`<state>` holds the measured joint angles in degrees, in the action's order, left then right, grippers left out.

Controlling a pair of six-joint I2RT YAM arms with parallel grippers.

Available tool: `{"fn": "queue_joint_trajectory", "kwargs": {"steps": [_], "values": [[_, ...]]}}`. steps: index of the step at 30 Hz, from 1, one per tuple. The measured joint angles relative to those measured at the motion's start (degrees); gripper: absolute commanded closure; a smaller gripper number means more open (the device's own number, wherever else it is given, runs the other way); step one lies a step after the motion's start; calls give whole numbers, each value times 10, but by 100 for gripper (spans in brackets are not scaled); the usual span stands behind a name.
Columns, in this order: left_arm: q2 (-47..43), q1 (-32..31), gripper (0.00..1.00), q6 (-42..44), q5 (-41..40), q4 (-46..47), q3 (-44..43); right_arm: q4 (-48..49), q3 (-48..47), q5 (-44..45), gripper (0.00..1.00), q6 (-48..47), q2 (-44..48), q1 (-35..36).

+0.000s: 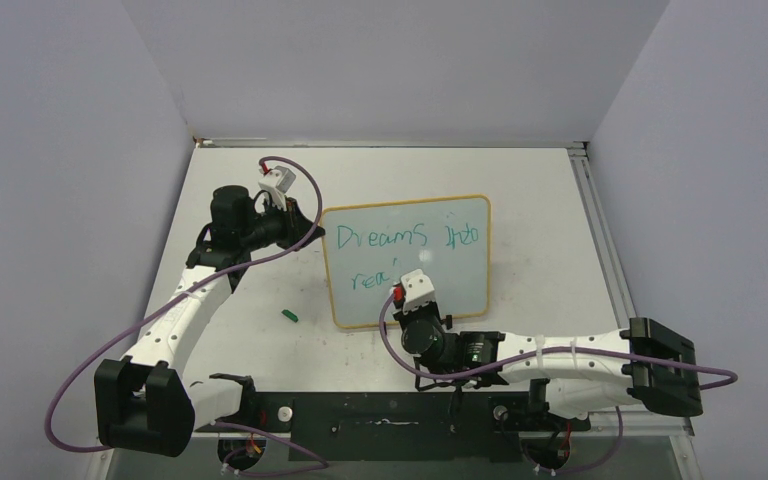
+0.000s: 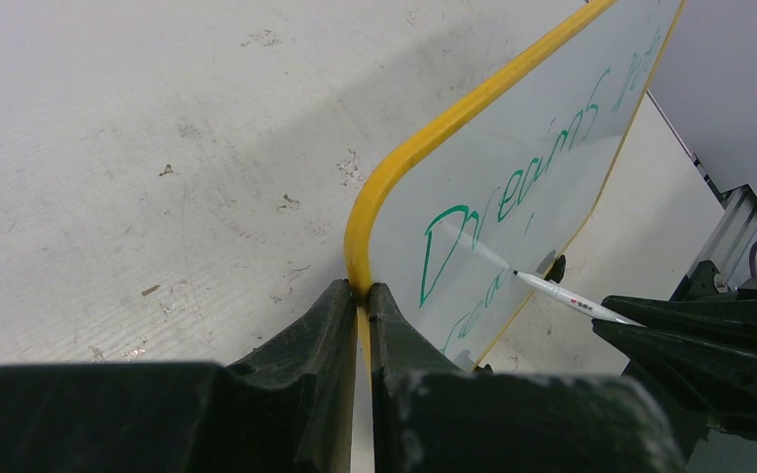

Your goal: Write a sentence on the whiteboard

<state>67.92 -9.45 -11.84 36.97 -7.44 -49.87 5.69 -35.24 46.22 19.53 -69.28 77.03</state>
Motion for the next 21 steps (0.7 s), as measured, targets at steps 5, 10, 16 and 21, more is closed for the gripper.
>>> {"fn": "queue_joint_trajectory", "kwargs": {"steps": [5, 10, 16, 21], "values": [[0, 0, 100, 0, 0, 0, 0, -34, 6, 2, 95, 29, 0, 11], [0, 0, 100, 0, 0, 0, 0, -39, 6, 14, 95, 29, 0, 11], [-1, 0, 100, 0, 0, 0, 0, -17, 5, 18, 95, 0, 4, 11], [-2, 0, 100, 0, 0, -1, 0, 18, 0, 18, 95, -29, 12, 10]]}}
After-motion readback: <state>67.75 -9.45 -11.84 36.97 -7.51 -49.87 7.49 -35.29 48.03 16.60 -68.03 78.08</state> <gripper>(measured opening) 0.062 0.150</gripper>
